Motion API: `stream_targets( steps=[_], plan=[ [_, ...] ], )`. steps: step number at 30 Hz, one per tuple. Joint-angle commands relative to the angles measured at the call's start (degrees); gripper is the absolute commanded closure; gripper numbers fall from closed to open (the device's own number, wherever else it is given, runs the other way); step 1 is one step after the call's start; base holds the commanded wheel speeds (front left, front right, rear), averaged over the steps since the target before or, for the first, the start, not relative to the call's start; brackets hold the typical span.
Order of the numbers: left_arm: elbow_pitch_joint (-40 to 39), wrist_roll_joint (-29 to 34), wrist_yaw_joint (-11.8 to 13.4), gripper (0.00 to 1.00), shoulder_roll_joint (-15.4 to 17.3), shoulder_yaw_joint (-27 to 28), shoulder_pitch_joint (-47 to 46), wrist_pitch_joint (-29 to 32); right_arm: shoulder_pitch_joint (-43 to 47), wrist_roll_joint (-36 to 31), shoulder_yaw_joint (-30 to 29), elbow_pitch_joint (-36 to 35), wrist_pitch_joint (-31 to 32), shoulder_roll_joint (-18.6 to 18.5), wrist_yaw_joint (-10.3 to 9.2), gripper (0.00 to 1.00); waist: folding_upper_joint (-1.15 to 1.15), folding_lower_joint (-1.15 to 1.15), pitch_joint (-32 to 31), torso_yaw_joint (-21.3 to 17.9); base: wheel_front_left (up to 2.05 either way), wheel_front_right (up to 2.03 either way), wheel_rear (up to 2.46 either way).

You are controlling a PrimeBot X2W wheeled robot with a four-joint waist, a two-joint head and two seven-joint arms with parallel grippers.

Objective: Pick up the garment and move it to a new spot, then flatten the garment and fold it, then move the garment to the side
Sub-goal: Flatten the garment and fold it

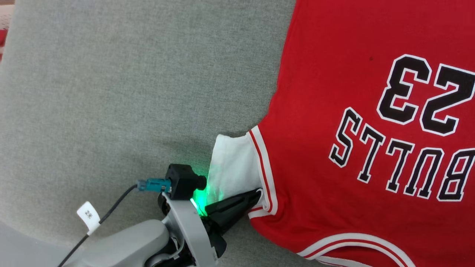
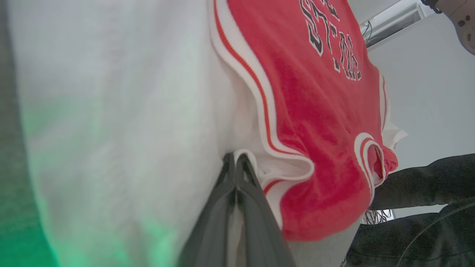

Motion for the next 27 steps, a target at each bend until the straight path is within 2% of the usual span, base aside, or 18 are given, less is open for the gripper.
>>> stream_targets(
  steps=[1,4,8,13,20,24,27],
  plan=[
    [8.65,-1.02,2.70,1.00,-1.06,-0.80,1.14,1.21,3.99,0.54,1.29,0.31,0.32,2.46,0.05,1.00,0.00,0.00,-0.89,-0.42,0.00,0.00,0.00],
    [8.67,-0.77,2.68,1.00,-0.38,-0.31,1.78,-0.22,4.71,1.10,1.46,-1.56,-2.48,1.10,0.04,1.00,0.00,0.00,-3.15,-1.04,0.00,0.00,0.00],
    [8.63,-0.08,2.66,1.00,1.18,1.30,3.64,-1.76,8.33,3.05,3.16,-7.67,-5.03,-2.24,0.02,1.00,0.00,0.00,-7.22,-2.33,0.00,0.00,0.00],
    [7.60,0.55,2.38,1.00,2.97,3.63,7.08,-2.47,15.56,5.01,6.64,-18.33,-7.38,-10.07,-0.01,1.00,0.00,0.00,-11.71,-4.56,0.00,0.00,0.00],
    [5.99,2.74,2.64,1.00,3.08,8.76,10.56,-2.73,30.95,11.90,9.52,-34.21,-11.82,-20.88,-0.01,1.00,0.00,0.00,-14.36,-7.97,0.00,0.00,0.00],
    [5.33,4.71,3.14,1.00,3.18,11.93,12.39,-2.75,41.12,15.45,11.88,-41.98,-15.60,-24.79,-0.01,1.00,0.00,0.00,-15.11,-9.79,0.00,0.00,0.00],
    [4.99,6.13,3.44,1.00,3.32,14.24,14.22,-2.76,48.66,16.59,14.91,-46.65,-17.18,-25.92,0.00,1.00,0.00,0.00,-15.85,-11.12,0.00,0.00,0.00]
  ],
)
